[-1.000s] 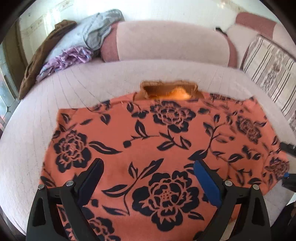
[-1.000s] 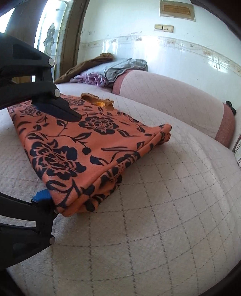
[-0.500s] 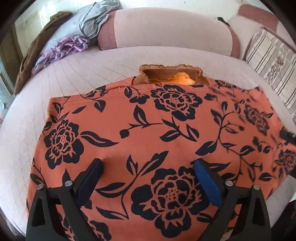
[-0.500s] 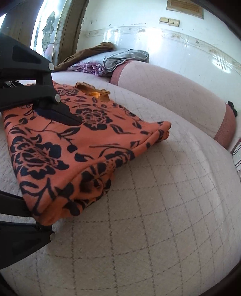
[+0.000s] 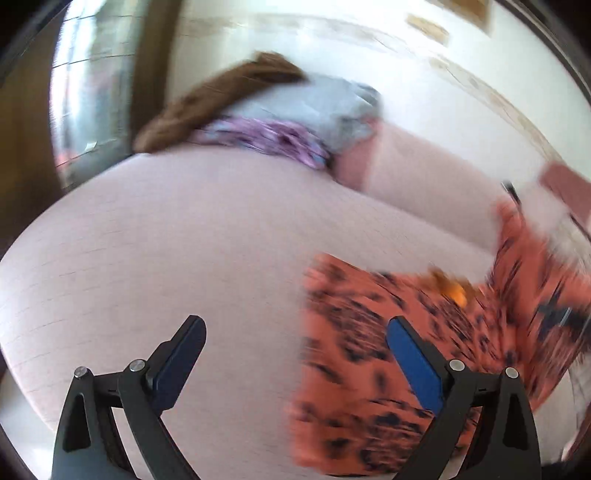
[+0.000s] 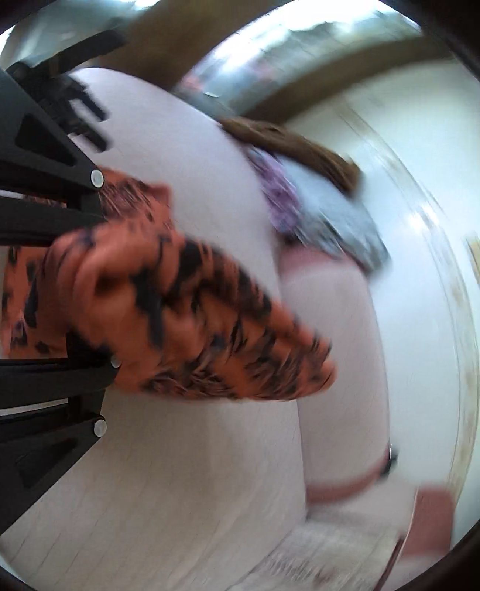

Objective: Fold small clothes

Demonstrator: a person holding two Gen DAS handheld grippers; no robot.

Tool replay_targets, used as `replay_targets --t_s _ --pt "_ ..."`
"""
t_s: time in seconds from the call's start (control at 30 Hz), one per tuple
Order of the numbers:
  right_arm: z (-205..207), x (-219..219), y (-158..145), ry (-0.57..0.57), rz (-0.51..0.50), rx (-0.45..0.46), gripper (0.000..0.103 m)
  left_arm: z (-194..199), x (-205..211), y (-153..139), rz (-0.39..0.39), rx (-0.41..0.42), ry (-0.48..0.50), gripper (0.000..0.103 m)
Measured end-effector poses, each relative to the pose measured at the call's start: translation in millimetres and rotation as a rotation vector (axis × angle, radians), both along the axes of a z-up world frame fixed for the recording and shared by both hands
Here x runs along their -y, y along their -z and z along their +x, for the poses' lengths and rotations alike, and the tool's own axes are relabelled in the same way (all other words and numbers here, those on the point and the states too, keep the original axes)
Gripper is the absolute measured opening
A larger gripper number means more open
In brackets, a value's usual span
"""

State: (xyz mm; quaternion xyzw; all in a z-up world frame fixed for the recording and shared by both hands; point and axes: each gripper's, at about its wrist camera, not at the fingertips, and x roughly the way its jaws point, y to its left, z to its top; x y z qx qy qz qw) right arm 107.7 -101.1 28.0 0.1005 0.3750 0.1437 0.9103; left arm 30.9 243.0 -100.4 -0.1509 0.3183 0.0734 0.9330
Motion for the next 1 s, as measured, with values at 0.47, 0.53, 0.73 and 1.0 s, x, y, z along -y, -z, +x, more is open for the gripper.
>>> replay_targets --t_s 0.47,0.53,0.73,1.0 --pt "17.1 -67.6 -17.0 -0.111 0.060 -0.061 0.015 -0.1 -48.9 26.8 -0.125 -0.010 -0.106 0.097" --pt "5.1 -92.1 -16.0 -0.160 0.048 -0.050 0.015 -0.4 -55.9 29.2 -0.156 -0.008 -0.126 0.097" --pt "1.6 -156.6 92.7 -0.272 -0.091 -0.267 0.016 -8.3 -71.4 38.2 -0.228 -0.032 -0.173 0.097" --pt "-7.4 -142.5 11.0 -0.260 0.010 -0.094 0.016 -8.1 -65.9 36.9 -0.213 -0.021 -0.160 0.097"
